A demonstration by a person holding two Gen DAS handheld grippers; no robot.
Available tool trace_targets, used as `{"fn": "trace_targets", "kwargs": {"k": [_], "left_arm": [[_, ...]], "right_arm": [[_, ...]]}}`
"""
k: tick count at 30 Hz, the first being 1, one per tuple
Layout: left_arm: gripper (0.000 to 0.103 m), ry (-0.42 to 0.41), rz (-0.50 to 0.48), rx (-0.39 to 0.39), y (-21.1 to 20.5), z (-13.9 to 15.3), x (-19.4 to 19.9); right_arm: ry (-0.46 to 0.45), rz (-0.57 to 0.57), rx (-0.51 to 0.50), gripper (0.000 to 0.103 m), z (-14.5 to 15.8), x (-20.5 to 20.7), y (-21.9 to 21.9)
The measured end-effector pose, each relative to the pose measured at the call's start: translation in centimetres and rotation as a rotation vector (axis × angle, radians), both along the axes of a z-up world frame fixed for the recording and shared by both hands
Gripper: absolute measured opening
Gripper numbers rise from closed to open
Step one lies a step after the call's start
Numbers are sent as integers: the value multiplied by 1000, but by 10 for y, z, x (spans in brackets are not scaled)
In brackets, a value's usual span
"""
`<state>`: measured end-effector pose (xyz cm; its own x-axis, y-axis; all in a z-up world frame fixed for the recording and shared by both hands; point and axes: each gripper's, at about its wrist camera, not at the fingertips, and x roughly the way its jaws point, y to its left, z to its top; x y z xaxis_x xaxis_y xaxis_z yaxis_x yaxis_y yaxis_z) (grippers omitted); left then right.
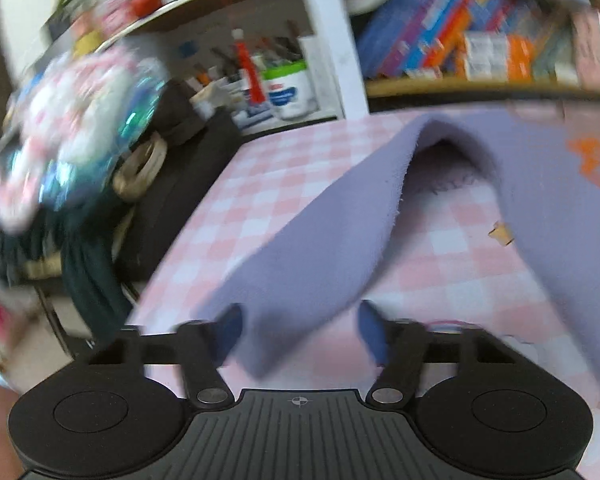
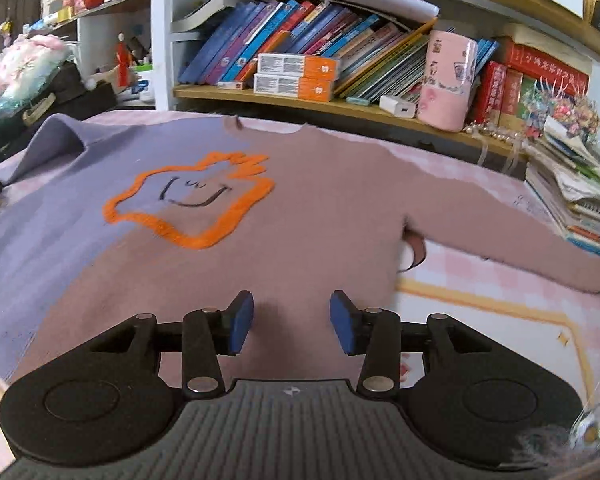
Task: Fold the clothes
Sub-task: 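Grasp the lavender sleeve with the left gripper and straighten it outward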
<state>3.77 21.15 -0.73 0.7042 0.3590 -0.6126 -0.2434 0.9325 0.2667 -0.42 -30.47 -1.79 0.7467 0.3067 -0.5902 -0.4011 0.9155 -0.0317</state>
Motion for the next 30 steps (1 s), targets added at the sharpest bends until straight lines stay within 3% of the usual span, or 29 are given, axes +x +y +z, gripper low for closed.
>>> {"fn": "trace_targets", "kwargs": {"k": [2,4,6,8,10,11,14,17,20,24,28,30], "left_arm": [[19,20,11,46,7,1,16],[20,41,23,91,13,2,32],[23,-8,97,9,34,12,33],[32,-67,110,-86,44,21,23],[37,-114,92,-118,36,23,3],[37,-131,58,-165,29,23,-8],[37,-158,-130,-407,0,16,-35],[37,-119,-293,-509,-44,7,-40],[37,-90,-397,-474,-82,5,-28],[52,-59,-389,-399,-100,-1,4],[52,-36,-380,-399,-103,-10,22],[45,-52,-390,-408,-104,-13,26]], "right_arm": [[7,1,10,40,-1,-4,1],[11,-2,18,39,-1,-7,1],[18,-5,17,39,0,-9,1],[19,-3,14,39,2,-13,0],[25,-7,27,40,3,-18,-4],[29,-12,36,40,2,-20,-7],[42,-39,67,40,1,-24,-13],[45,-64,89,40,2,-27,-15],[41,-89,102,40,3,-31,-17],[41,-118,120,38,2,-37,-23],[34,-146,132,37,3,-43,-28],[31,-167,141,37,4,-44,-32]]}}
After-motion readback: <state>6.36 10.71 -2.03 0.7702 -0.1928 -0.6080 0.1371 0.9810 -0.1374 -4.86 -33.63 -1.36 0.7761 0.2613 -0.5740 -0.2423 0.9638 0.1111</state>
